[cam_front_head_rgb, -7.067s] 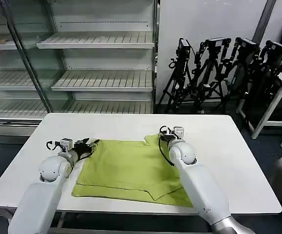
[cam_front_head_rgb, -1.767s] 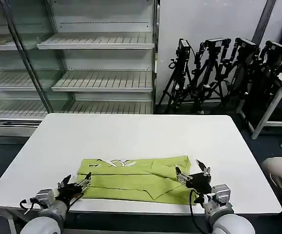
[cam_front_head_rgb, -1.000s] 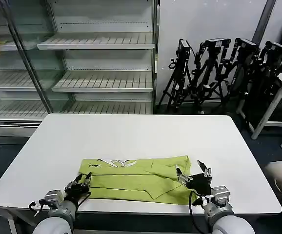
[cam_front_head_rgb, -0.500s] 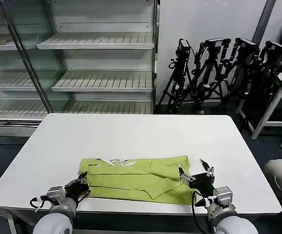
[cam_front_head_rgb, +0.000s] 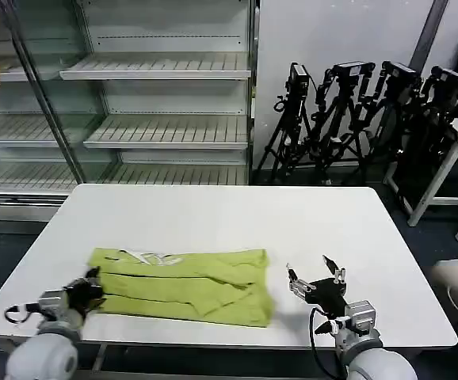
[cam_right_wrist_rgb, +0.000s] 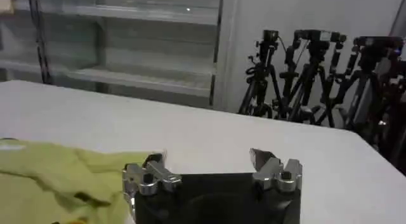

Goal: Fold and organize the clothes.

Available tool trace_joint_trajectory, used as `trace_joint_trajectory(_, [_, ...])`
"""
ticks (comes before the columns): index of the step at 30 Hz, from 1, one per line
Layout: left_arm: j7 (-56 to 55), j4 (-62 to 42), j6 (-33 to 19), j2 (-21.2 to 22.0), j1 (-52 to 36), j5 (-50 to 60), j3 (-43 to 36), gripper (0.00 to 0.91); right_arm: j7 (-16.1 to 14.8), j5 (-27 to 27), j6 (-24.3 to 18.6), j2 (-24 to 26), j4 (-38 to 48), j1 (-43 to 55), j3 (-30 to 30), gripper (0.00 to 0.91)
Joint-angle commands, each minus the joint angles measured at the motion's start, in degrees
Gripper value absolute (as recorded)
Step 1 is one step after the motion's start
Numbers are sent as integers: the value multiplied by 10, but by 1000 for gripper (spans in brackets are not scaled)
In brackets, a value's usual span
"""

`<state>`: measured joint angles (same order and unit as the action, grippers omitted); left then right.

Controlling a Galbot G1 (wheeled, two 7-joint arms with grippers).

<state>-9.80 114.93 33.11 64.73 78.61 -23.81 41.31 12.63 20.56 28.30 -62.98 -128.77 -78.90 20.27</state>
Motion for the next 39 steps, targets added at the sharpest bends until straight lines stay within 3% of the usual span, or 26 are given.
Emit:
trace_joint_trajectory(1, [49,1,-2,-86,24,35,109,10,0,0,-3,-4,6,8,-7,907])
trace_joint_trajectory(4, [45,56,-14,-33,20,42,57,10,0,-1,-3,-5,6,8,-6,907])
trace_joint_trajectory(15, [49,143,-20,73,-1,125,-181,10,-2,-11,-6,-3,-7,-19,13,907])
trace_joint_trajectory(22, [72,110,-31,90,-19,185,-250,10,-2,-17,-6,-8,-13,-26,26,907])
trace_joint_trajectory(28, [62,97,0,95,-43,134,-280,10,-2,-27,-6,-18,-13,-27,26,907])
trace_joint_trajectory(39, [37,84,0,102,-61,90,-318,10,-2,-40,-4,-31,-9,-23,24,907])
